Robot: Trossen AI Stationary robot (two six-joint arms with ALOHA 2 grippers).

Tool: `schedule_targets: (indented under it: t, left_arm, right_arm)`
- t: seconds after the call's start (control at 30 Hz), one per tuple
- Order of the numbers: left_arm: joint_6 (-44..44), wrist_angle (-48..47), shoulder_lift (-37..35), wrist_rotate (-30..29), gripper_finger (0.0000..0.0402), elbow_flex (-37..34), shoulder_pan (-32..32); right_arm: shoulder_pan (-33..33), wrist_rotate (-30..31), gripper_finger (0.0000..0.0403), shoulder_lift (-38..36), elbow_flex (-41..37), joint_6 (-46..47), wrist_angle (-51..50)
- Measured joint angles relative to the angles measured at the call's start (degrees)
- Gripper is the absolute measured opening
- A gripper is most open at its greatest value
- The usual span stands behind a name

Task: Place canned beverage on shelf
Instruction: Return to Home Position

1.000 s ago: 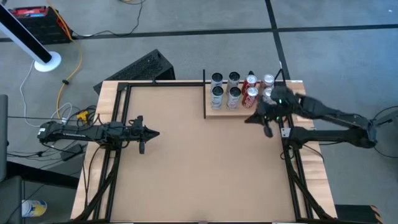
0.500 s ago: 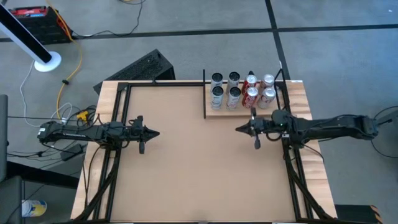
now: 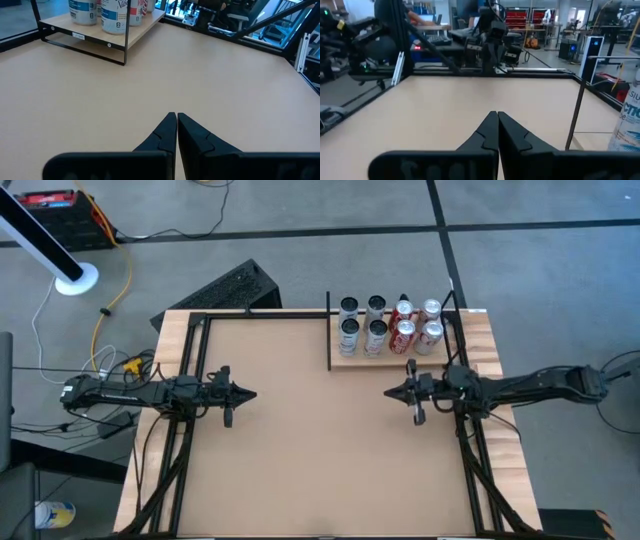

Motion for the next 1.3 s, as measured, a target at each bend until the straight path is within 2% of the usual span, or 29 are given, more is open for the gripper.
schedule_targets:
  t: [0.3, 0.9, 1.3]
  left_arm:
    - [0.0, 0.0, 0.0, 0.0, 0.0, 0.0, 0.0]
    - [0.0, 0.0, 0.0, 0.0, 0.0, 0.0, 0.0]
    - [0.0, 0.0, 0.0, 0.0, 0.0, 0.0, 0.0]
  right_arm:
    - [-0.5, 0.0, 0.0029, -1.3, 0.0, 5.2, -3.2]
    - [-0.5, 0.3, 0.0031, -1.3, -0.1, 5.2, -3.7]
    - [-0.5, 0.0, 0.0031, -1.3, -0.1, 5.1, -11.5]
